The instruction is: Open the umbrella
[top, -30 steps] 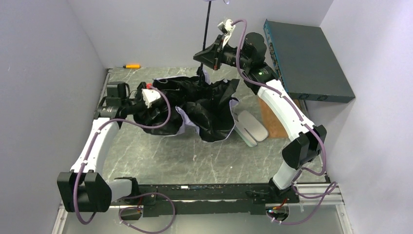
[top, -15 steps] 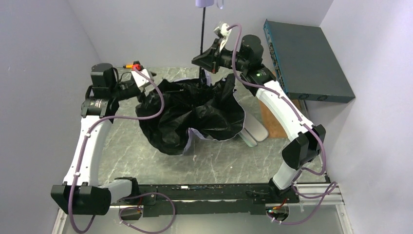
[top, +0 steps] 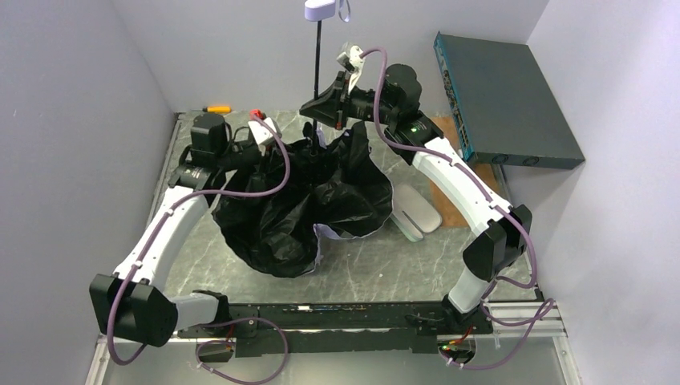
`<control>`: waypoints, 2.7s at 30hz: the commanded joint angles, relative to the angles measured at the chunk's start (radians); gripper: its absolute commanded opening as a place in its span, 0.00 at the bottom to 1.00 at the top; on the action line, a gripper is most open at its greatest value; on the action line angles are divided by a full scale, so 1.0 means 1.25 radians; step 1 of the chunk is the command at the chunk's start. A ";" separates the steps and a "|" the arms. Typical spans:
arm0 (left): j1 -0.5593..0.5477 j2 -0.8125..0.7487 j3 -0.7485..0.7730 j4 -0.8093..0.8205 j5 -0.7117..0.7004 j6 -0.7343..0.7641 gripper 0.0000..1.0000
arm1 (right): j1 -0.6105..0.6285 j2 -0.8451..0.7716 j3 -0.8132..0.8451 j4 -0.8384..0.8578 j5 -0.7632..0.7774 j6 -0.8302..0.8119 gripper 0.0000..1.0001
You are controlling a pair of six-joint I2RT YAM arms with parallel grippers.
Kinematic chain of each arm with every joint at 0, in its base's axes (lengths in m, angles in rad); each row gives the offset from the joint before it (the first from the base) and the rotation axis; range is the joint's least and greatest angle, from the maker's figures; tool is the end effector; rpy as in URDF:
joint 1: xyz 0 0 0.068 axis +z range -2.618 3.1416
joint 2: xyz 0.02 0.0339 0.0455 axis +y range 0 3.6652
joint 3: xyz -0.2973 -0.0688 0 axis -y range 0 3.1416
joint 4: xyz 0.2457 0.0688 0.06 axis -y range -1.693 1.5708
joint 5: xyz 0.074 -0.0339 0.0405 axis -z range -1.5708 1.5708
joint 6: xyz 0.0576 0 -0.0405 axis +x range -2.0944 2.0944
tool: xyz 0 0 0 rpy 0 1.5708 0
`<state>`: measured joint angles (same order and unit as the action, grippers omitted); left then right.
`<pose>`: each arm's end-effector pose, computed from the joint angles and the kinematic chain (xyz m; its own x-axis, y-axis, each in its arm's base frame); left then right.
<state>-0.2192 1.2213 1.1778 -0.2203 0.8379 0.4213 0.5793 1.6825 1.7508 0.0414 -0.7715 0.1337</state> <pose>0.2590 -0.1016 0.4127 0.1136 0.2550 -0.9602 0.8760 0.4303 0.2179 0.3201 0.2574 0.4982 -0.0388 0.0888 -0.9953 -0.9759 0.2106 0.0569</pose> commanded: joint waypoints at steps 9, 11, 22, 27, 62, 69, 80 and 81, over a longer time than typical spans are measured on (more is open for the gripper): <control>0.162 0.129 -0.041 0.109 -0.198 -0.134 0.40 | -0.002 -0.073 0.055 0.114 -0.148 0.068 0.00; 0.201 0.154 -0.027 0.109 -0.198 -0.121 0.48 | -0.006 -0.078 0.056 0.101 -0.159 0.059 0.00; 0.210 0.023 0.005 0.193 0.009 -0.066 0.87 | -0.010 -0.007 0.125 -0.074 0.091 0.015 0.00; 0.134 -0.043 0.038 0.040 0.077 0.123 0.65 | -0.007 0.033 0.149 -0.077 0.196 0.056 0.00; -0.164 -0.080 -0.216 -0.368 0.034 0.697 0.40 | 0.040 0.079 0.242 -0.071 0.474 0.039 0.00; -0.164 -0.190 -0.088 -0.120 0.046 0.360 0.67 | 0.096 0.057 0.204 -0.109 0.607 -0.023 0.00; -0.288 -0.069 -0.029 0.002 -0.319 0.400 0.39 | 0.165 0.048 0.194 -0.126 0.796 0.006 0.00; -0.298 -0.061 -0.036 0.013 -0.343 0.409 0.38 | 0.169 0.047 0.195 -0.124 0.798 0.008 0.00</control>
<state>-0.5549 1.0981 1.1564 -0.2867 0.6231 0.9218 0.7719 1.8191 1.9602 -0.2306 0.1310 0.1181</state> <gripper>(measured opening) 0.402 0.088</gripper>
